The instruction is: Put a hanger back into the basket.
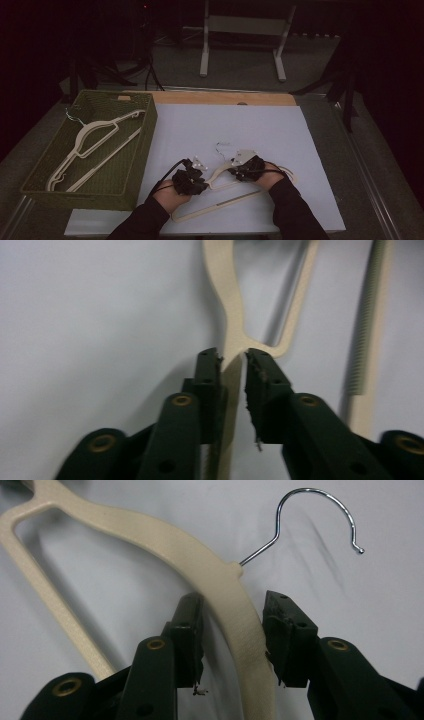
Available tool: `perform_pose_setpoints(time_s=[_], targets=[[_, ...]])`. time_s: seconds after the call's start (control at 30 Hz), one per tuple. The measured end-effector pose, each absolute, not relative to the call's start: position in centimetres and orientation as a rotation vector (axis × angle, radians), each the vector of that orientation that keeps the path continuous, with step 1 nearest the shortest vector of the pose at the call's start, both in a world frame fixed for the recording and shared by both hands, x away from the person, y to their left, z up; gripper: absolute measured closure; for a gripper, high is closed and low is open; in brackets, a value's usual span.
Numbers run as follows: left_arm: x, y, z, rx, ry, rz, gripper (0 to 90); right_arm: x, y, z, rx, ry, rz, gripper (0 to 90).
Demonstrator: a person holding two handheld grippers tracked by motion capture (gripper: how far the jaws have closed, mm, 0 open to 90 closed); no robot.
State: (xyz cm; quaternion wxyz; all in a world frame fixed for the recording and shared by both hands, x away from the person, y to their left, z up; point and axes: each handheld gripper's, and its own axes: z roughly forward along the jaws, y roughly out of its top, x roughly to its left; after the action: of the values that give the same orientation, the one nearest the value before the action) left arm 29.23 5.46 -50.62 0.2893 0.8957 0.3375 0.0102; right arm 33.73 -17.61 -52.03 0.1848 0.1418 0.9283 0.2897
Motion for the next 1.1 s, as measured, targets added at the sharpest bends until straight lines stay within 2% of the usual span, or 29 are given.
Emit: perform_pose_setpoints(time_s=[0.33,0.57,0.7,0.8,0.93,1.1], targets=[[31.7,6.4,-51.6,2.134,1.014,-0.374,67.7,32.3,-18.1,-51.3,0.284,2.532,0.860,61.8],[32.5,4.8,-51.3,2.162,1.005,-0.345,69.8,31.3,-17.5,-51.0,0.199,2.517,0.899,62.3],[33.4,5.4,-51.6,2.080,1.021,-0.438,79.2,31.1,-17.9,-50.6,0.195,2.493,0.923,62.0],[34.1,5.8,-52.2,1.989,1.044,-0.571,79.5,30.9,-18.0,-50.4,0.168,2.479,0.935,61.9],[34.1,5.5,-52.5,2.004,1.048,-0.586,81.9,30.6,-18.1,-50.2,0.164,2.467,0.973,62.5],[34.0,5.5,-52.4,1.997,1.041,-0.571,83.2,30.3,-18.1,-49.9,0.150,2.484,0.988,54.6]])
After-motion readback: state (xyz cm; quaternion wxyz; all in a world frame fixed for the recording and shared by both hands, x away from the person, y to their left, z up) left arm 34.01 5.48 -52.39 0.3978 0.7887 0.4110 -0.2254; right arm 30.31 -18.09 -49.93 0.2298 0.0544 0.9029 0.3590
